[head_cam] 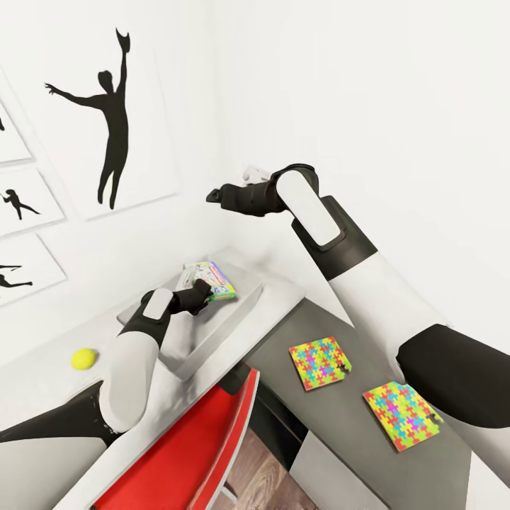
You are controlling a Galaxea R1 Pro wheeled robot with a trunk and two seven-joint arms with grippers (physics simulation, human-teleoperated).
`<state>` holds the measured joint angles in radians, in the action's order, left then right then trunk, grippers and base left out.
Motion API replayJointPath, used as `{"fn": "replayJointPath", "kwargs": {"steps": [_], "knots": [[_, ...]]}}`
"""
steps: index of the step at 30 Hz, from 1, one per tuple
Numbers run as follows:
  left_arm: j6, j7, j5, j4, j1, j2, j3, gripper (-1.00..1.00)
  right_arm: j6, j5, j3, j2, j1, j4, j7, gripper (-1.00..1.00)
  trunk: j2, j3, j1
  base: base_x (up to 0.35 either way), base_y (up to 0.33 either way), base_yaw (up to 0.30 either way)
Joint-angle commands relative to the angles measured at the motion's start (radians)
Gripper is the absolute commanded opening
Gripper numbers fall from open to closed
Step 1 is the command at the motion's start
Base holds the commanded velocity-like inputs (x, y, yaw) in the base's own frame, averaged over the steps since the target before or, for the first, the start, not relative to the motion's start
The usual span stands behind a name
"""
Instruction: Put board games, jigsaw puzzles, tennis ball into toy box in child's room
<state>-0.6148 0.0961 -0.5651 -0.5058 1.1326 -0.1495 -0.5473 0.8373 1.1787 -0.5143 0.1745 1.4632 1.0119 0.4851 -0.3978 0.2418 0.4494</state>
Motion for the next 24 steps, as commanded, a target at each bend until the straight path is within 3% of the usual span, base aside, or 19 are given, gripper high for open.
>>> {"fn": "replayJointPath", "kwargs": {"steps": [1,6,12,24], "knots": [[-0.005,0.010,-0.012,-0.002,0.001,-0.002,-0.005,-1.00,0.000,0.010,-0.001,0.000,0.001,0.001,0.010,1.00,-0.002,0.004,0.001,0.000,0.000,0.000],[-0.001,0.010,-0.012,-0.002,0.001,-0.007,-0.006,-1.00,0.000,0.010,-0.001,0.000,0.002,0.001,0.010,1.00,-0.002,0.012,0.001,0.000,0.000,0.000],[0.057,0.003,-0.013,0.006,0.001,-0.013,-0.005,-1.00,0.000,0.010,0.000,0.000,0.002,0.001,0.010,1.00,-0.002,0.021,0.001,0.000,0.000,0.000],[0.064,0.001,-0.013,0.007,0.001,-0.020,-0.005,-1.00,0.000,0.010,0.000,0.000,0.002,0.000,0.010,1.00,-0.002,0.040,0.001,0.000,0.000,0.000]]}}
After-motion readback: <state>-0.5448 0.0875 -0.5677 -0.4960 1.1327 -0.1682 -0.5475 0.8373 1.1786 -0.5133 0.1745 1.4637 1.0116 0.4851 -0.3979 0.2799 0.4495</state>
